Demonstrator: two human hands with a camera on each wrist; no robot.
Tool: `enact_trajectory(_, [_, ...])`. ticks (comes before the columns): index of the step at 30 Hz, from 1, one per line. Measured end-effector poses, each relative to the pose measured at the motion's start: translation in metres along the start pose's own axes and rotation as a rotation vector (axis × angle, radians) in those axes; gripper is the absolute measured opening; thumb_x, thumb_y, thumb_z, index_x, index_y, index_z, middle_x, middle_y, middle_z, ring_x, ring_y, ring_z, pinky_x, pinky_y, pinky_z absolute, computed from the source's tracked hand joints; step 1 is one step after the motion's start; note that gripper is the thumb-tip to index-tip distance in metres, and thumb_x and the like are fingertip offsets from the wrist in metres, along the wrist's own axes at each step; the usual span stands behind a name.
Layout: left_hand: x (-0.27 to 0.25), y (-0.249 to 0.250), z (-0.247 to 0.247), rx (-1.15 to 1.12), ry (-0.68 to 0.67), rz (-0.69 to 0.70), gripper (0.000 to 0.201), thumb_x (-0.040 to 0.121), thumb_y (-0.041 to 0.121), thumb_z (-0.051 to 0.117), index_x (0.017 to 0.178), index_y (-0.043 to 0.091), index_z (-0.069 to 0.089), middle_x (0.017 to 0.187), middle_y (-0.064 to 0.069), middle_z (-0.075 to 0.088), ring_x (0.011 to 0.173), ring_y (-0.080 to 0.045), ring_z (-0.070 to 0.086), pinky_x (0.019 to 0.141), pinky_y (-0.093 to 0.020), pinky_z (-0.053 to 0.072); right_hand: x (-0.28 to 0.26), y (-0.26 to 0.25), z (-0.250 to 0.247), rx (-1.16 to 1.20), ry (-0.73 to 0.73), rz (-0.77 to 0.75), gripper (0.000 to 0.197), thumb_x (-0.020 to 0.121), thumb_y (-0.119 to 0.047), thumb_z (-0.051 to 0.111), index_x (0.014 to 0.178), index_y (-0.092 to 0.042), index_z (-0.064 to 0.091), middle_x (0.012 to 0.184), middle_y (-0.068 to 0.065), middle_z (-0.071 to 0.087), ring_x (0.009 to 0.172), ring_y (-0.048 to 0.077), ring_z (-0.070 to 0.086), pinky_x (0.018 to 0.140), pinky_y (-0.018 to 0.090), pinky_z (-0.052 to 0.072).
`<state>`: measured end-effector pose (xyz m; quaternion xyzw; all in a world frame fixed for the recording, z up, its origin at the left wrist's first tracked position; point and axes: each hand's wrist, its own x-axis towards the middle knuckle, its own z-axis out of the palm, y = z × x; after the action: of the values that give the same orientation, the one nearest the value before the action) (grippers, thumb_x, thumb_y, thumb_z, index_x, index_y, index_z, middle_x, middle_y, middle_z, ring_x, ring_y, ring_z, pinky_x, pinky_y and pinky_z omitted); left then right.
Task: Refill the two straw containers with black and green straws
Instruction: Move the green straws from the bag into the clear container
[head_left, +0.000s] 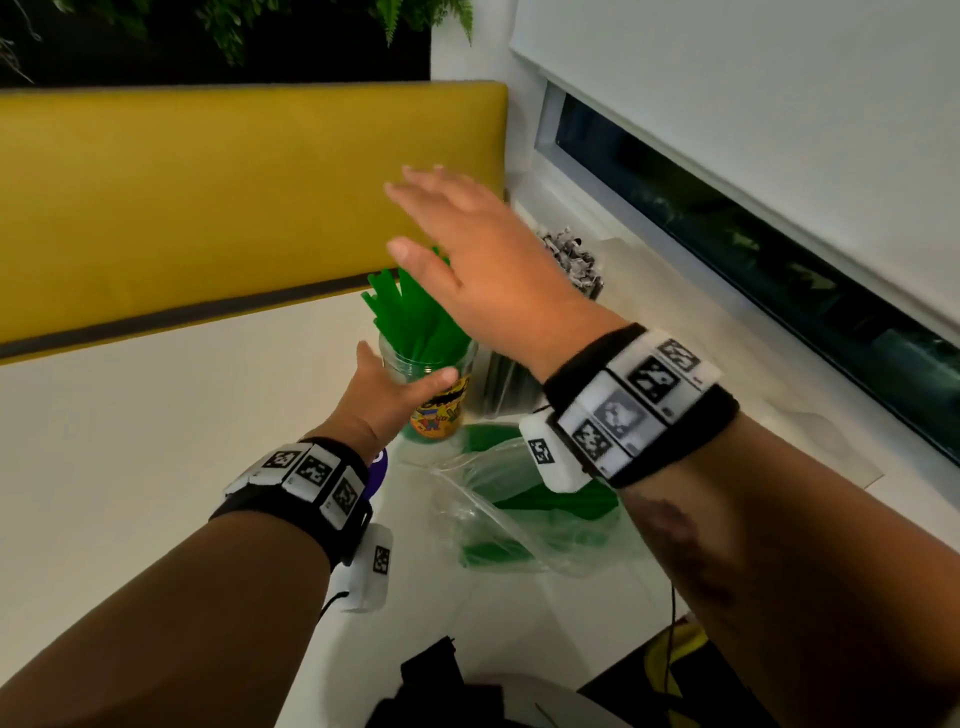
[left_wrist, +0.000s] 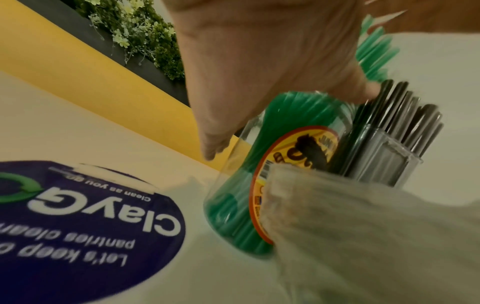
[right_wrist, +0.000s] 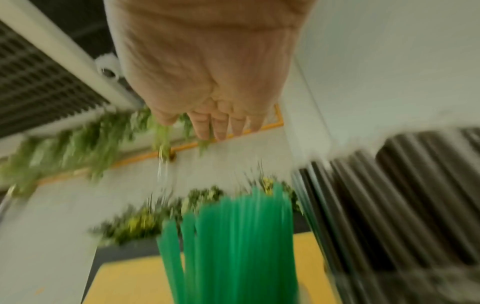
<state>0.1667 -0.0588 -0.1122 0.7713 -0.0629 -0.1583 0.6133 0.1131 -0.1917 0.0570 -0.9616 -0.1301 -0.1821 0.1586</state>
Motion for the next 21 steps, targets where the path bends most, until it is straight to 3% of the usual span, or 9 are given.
enact_trajectory(2, [-0.008,-0.012,-0.005,0.237,-0.162,-0.234,0.105,0.053,0.076,0.08,0.129,0.011,0.048,0.128,0.001,0.059,0.114,-0.021,0.058,0.1,-0.039,0.046,-0.023,0.0,-0.022,0.159,0.106,0.02,0.029,0.1,-0.033,0.049,0.119,-0.018,0.065,0.114,-0.001,0.064,0.107,0.015,0.06,0.092,0.025,0.045])
enact_trajectory(3, [-0.016,-0.014,-0.008,0.341,-0.318,-0.303,0.101,0.054,0.077,0.076,0.132,0.016,0.054,0.126,0.003,0.06,0.116,-0.02,0.057,0.102,-0.034,0.041,-0.038,0.003,-0.031,0.227,0.052,0.079,0.023,0.1,-0.03,0.05,0.105,-0.018,0.069,0.097,-0.005,0.066,0.089,0.013,0.063,0.08,0.027,0.051])
enact_trajectory(5, [-0.029,-0.008,-0.009,0.624,-0.499,-0.347,0.098,0.061,0.081,0.059,0.137,0.02,0.056,0.126,0.001,0.059,0.121,-0.021,0.053,0.101,-0.029,0.034,-0.068,0.01,-0.037,0.259,-0.237,0.194,0.025,0.099,-0.028,0.049,0.092,-0.017,0.07,0.084,-0.005,0.068,0.076,0.014,0.066,0.072,0.035,0.056])
enact_trajectory(7, [-0.038,0.005,-0.006,0.878,-0.476,-0.314,0.1,0.069,0.088,0.041,0.139,0.018,0.055,0.14,-0.007,0.056,0.127,-0.025,0.051,0.102,-0.033,0.034,-0.099,0.019,-0.022,0.079,-0.608,0.233,0.029,0.099,-0.026,0.048,0.092,-0.011,0.071,0.083,-0.001,0.068,0.075,0.015,0.065,0.073,0.032,0.054])
enact_trajectory(9, [-0.041,0.019,0.004,0.919,-0.484,-0.258,0.09,0.077,0.085,0.037,0.139,0.022,0.054,0.143,-0.009,0.054,0.126,-0.026,0.051,0.106,-0.034,0.036,-0.129,0.025,0.012,-0.117,-0.823,0.269,0.029,0.098,-0.023,0.046,0.095,-0.008,0.071,0.083,0.002,0.064,0.074,0.019,0.058,0.068,0.03,0.045])
enact_trajectory(12, [-0.04,0.039,0.033,1.073,-0.602,0.0,0.073,0.082,0.079,0.046,0.122,0.018,0.057,0.131,-0.007,0.059,0.112,-0.026,0.056,0.097,-0.034,0.044,-0.16,0.035,0.066,-0.071,-0.705,0.455,0.03,0.101,-0.025,0.042,0.11,-0.008,0.066,0.103,0.009,0.067,0.09,0.025,0.061,0.078,0.032,0.045])
enact_trajectory(15, [-0.038,0.038,0.067,1.042,-0.584,0.278,0.05,0.08,0.052,0.061,0.116,0.02,0.052,0.118,-0.003,0.056,0.109,-0.027,0.057,0.088,-0.035,0.047,-0.173,0.044,0.098,0.056,-0.514,0.572,0.031,0.098,-0.027,0.043,0.118,-0.009,0.06,0.116,0.011,0.062,0.108,0.03,0.059,0.085,0.038,0.047])
enact_trajectory(18, [-0.04,0.018,0.088,1.024,-0.577,0.265,0.038,0.076,0.04,0.061,0.108,0.025,0.048,0.113,-0.003,0.059,0.103,-0.025,0.059,0.091,-0.043,0.051,-0.183,0.051,0.116,-0.032,-0.415,0.51,0.032,0.098,-0.024,0.047,0.122,-0.006,0.06,0.121,0.012,0.061,0.113,0.029,0.056,0.099,0.04,0.044])
enact_trajectory(21, [-0.039,-0.001,0.096,1.048,-0.437,0.307,0.036,0.084,0.027,0.061,0.117,0.02,0.051,0.123,-0.007,0.059,0.113,-0.026,0.057,0.099,-0.042,0.048,-0.19,0.058,0.133,-0.124,-0.363,0.415,0.045,0.096,-0.046,0.046,0.128,-0.017,0.058,0.126,0.007,0.063,0.116,0.026,0.058,0.105,0.041,0.042])
